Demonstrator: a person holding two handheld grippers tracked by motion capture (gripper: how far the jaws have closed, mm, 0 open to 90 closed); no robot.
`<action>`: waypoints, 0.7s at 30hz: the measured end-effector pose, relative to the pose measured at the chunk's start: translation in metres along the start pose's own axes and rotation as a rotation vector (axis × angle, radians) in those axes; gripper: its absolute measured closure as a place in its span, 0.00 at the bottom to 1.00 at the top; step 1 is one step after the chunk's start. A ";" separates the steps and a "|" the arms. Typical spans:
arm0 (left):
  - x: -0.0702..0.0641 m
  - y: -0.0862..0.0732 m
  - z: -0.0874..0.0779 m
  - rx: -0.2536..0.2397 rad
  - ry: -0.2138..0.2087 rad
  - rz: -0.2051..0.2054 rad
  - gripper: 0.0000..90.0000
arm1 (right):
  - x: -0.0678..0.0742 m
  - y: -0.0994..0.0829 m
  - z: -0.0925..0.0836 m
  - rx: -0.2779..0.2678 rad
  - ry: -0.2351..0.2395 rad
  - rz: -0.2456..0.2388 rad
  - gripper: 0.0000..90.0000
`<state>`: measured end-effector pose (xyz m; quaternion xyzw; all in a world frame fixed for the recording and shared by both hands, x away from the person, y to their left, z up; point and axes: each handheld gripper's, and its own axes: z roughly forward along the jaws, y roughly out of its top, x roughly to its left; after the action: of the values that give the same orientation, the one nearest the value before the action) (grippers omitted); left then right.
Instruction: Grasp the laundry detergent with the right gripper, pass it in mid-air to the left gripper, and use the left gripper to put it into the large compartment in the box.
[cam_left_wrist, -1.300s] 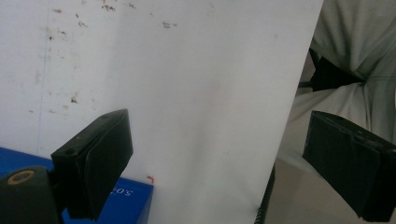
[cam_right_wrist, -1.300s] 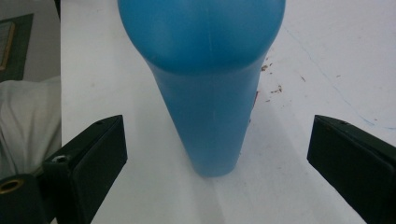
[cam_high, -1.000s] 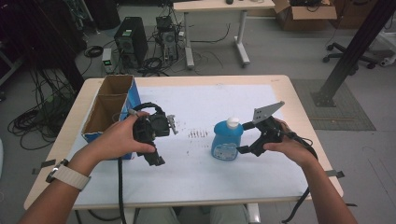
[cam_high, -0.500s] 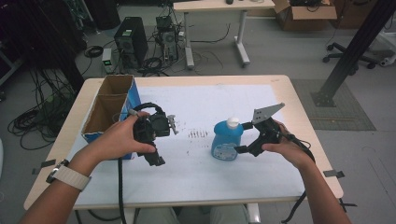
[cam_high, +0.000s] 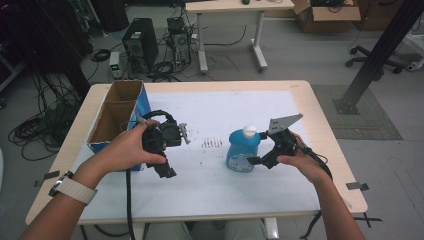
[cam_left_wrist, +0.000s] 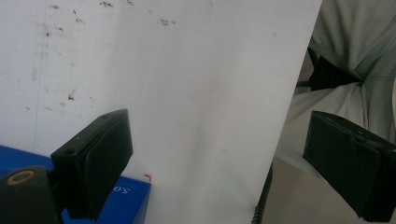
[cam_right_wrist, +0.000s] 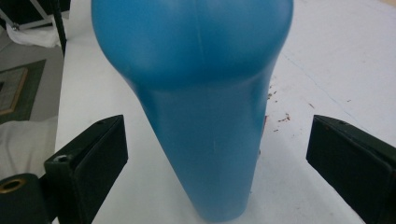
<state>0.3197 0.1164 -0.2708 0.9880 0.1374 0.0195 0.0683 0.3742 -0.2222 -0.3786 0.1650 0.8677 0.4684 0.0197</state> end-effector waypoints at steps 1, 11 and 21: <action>0.000 0.000 0.000 0.005 0.000 0.005 0.09 | 0.000 -0.001 0.000 -0.005 -0.002 0.003 0.06; 0.000 0.000 0.000 0.006 -0.002 0.007 0.09 | 0.001 -0.008 0.005 -0.049 -0.001 0.010 0.06; 0.000 -0.001 0.000 0.005 -0.004 0.004 0.09 | 0.002 -0.008 0.010 -0.064 0.000 0.006 0.08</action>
<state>0.3195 0.1171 -0.2713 0.9884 0.1354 0.0173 0.0662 0.3715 -0.2175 -0.3908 0.1671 0.8517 0.4961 0.0237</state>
